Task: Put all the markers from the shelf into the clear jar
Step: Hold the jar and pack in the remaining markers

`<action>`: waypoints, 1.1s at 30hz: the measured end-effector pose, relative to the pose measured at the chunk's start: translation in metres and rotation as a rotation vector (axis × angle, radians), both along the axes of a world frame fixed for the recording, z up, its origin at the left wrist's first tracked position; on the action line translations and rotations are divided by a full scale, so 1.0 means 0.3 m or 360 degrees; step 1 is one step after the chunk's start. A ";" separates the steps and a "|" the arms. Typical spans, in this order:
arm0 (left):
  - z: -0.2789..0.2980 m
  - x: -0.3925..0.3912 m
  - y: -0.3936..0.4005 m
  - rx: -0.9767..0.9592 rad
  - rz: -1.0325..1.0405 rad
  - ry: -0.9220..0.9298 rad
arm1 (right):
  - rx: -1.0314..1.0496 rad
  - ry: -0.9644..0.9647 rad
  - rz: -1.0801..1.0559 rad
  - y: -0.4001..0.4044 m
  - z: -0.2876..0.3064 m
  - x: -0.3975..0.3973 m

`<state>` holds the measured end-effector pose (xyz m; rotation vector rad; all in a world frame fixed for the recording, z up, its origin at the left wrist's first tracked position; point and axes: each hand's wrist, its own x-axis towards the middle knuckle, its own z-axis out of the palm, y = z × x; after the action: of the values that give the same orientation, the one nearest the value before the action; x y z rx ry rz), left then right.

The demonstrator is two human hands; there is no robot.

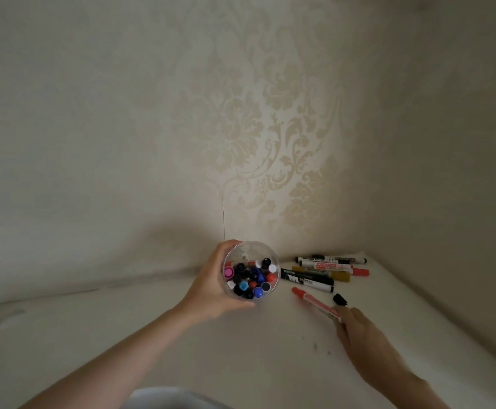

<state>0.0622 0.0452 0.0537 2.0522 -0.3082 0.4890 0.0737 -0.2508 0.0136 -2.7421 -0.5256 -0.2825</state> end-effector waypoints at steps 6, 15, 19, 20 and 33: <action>-0.001 0.000 0.000 -0.0035 0.0014 0.0005 | 0.0482 -0.0568 0.0234 -0.070 0.235 -0.194; 0.005 0.007 -0.014 -0.0041 0.0039 -0.0010 | 0.0455 -0.0902 0.0300 0.154 0.316 -0.164; 0.003 0.014 0.000 -0.0161 0.0051 0.0037 | 0.0215 -0.0781 0.0340 0.195 0.220 -0.114; 0.001 0.017 0.004 -0.0178 0.0050 0.0039 | 0.0193 -0.0744 0.0353 0.197 0.204 -0.115; -0.004 0.027 0.032 -0.0166 0.0034 0.0065 | -0.0161 -0.0630 0.0182 0.200 0.353 -0.107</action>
<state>0.0703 0.0547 0.0524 1.9633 -0.2319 0.4656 0.0414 -0.1908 0.1195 -2.7457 -0.8149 -0.7986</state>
